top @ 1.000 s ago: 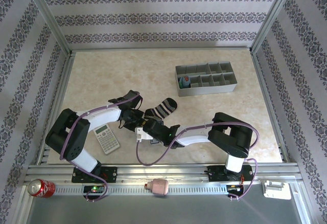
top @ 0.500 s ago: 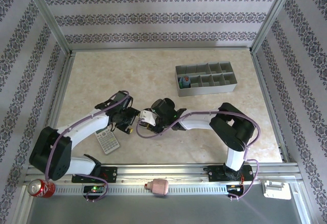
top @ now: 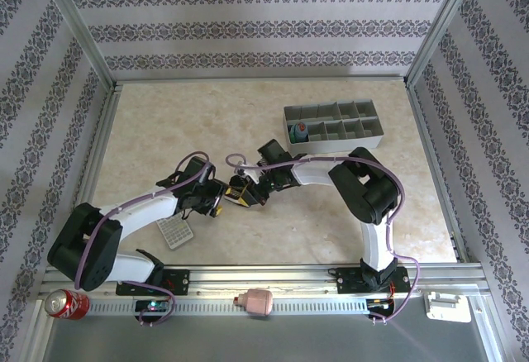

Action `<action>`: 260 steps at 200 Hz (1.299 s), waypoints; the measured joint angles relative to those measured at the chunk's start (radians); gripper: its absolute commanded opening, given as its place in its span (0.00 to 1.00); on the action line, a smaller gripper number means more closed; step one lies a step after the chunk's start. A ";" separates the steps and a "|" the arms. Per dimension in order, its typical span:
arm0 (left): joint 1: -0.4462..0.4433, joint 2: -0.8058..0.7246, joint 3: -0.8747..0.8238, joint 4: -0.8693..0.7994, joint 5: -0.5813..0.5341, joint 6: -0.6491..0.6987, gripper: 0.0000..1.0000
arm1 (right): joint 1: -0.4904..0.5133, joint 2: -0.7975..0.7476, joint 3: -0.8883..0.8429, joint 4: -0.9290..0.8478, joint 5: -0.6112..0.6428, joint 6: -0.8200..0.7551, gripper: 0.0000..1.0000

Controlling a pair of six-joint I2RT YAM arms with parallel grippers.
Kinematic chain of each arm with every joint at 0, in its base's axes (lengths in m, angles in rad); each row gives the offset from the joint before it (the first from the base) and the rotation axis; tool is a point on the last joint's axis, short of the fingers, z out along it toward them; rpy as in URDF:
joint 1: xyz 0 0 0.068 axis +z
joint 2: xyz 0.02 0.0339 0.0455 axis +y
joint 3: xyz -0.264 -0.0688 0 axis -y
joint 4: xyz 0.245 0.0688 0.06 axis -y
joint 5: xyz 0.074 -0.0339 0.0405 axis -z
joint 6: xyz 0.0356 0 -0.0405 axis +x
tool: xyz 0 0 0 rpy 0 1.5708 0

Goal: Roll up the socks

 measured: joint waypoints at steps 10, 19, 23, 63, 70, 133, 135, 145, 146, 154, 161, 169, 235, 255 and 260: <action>-0.003 0.006 0.000 0.026 0.000 0.003 0.57 | -0.009 0.010 0.006 -0.009 -0.025 0.010 0.00; -0.006 0.009 0.000 0.042 -0.003 0.005 0.58 | -0.014 0.016 0.011 -0.017 -0.043 0.014 0.00; -0.008 0.009 0.000 0.050 -0.004 0.007 0.58 | -0.016 0.018 0.013 -0.022 -0.049 0.016 0.00; -0.023 -0.014 -0.005 0.080 -0.028 0.011 0.57 | -0.024 0.035 0.036 -0.068 -0.082 0.033 0.00; -0.024 -0.020 -0.006 0.085 -0.030 0.011 0.55 | -0.025 0.039 0.041 -0.074 -0.086 0.036 0.00; -0.059 0.048 -0.018 0.126 -0.011 0.010 0.51 | -0.028 0.056 0.071 -0.116 -0.100 0.055 0.00; -0.060 0.053 -0.018 0.126 -0.011 0.010 0.51 | -0.028 0.057 0.072 -0.117 -0.101 0.056 0.00; -0.066 0.070 -0.018 0.132 -0.011 0.010 0.47 | -0.031 0.061 0.076 -0.122 -0.106 0.059 0.00; -0.066 0.071 -0.018 0.133 -0.011 0.010 0.47 | -0.031 0.061 0.076 -0.123 -0.107 0.060 0.00; -0.067 0.081 -0.016 0.142 -0.011 0.010 0.41 | -0.031 0.063 0.078 -0.127 -0.111 0.063 0.00; -0.067 0.091 -0.011 0.143 -0.011 0.009 0.36 | -0.031 0.064 0.080 -0.132 -0.113 0.063 0.00; -0.068 0.105 0.001 0.140 -0.010 0.005 0.30 | -0.032 0.065 0.081 -0.134 -0.115 0.064 0.00; -0.086 0.161 0.108 -0.019 0.034 -0.006 0.00 | -0.015 -0.031 -0.007 -0.110 -0.002 0.011 0.37; -0.094 0.161 0.120 -0.058 0.050 -0.019 0.00 | 0.034 -0.166 -0.134 -0.037 0.162 -0.045 0.47; -0.095 0.163 0.124 -0.072 0.050 -0.021 0.00 | 0.053 -0.212 -0.175 -0.016 0.217 -0.060 0.49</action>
